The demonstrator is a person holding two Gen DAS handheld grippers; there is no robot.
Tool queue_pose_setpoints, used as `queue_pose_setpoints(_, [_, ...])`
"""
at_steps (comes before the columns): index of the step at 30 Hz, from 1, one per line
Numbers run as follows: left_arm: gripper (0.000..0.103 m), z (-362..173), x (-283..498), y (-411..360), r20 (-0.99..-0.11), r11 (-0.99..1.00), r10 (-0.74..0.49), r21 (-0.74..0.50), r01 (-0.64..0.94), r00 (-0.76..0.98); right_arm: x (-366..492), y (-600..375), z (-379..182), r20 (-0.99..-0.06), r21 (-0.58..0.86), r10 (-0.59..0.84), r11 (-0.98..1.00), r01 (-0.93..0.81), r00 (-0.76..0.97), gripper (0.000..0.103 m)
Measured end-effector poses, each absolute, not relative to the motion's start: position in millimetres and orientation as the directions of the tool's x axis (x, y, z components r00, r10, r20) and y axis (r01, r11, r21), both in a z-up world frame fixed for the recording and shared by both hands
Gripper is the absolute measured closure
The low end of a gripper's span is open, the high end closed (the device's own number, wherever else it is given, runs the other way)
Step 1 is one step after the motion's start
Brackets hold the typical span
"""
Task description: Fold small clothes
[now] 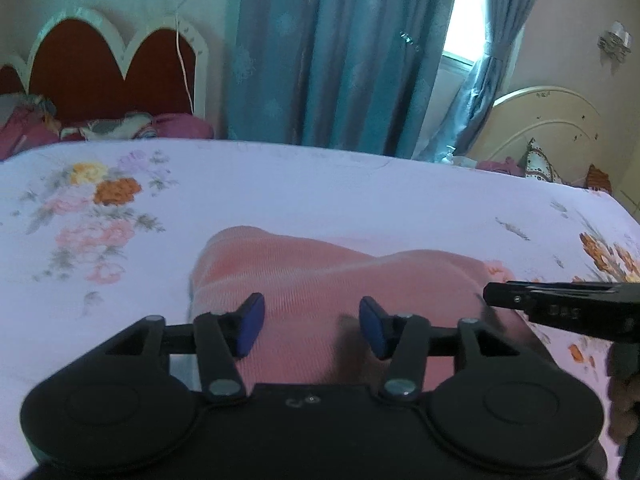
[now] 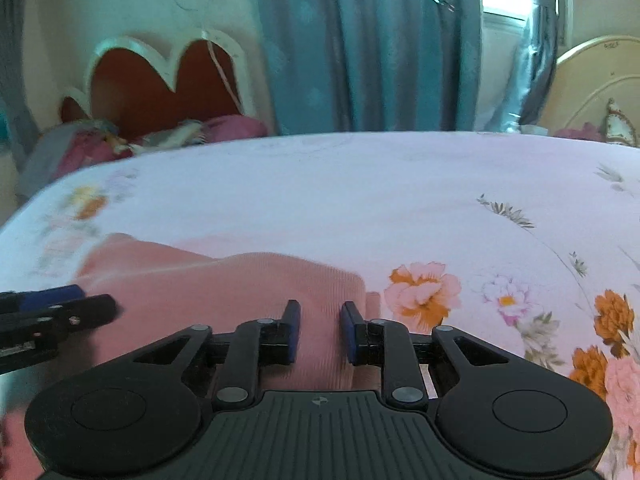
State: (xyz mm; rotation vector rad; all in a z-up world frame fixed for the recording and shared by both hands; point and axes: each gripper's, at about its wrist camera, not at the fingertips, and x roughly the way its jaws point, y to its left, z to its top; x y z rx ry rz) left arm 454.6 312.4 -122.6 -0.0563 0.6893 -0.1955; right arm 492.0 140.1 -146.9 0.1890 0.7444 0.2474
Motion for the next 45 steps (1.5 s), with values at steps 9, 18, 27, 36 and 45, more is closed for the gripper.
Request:
queue_pose_setpoints(9, [0.048,-108.5,391.6,305.1,-0.649,0.988,-0.153,-0.073,0.139,0.745,407.1,146.5,-128.7,-0.609,0.243,0.389,0.921,-0.305,0.691,0.08])
queue_pose_setpoints(18, [0.045,-126.8,336.7,286.4,-0.667,0.993,-0.076,0.014,0.115,0.741,361.2,123.3,-170.2,-0.69,0.185,0.316,0.947,-0.264,0.651,0.08])
queue_pose_setpoints(27, [0.031,-133.7,332.4,278.3,-0.678,0.997,-0.029,0.028,0.065,0.734,363.7,122.2,-180.3,-0.714,0.259,0.311,0.95,-0.177,0.627,0.08])
queue_pose_setpoints(36, [0.006,-106.0,298.1,281.7,-0.659,0.997,-0.044,-0.071,-0.004,0.751,341.9,99.7,-140.9,-0.696,0.345,0.353,0.928,-0.14,0.626,0.079])
queue_pose_setpoints(45, [0.0,-39.8,190.3,249.8,-0.593,0.99,0.141,0.101,-0.1,0.793,219.0,75.5,-76.4,-0.631,0.294,0.374,0.926,-0.238,0.68,0.02])
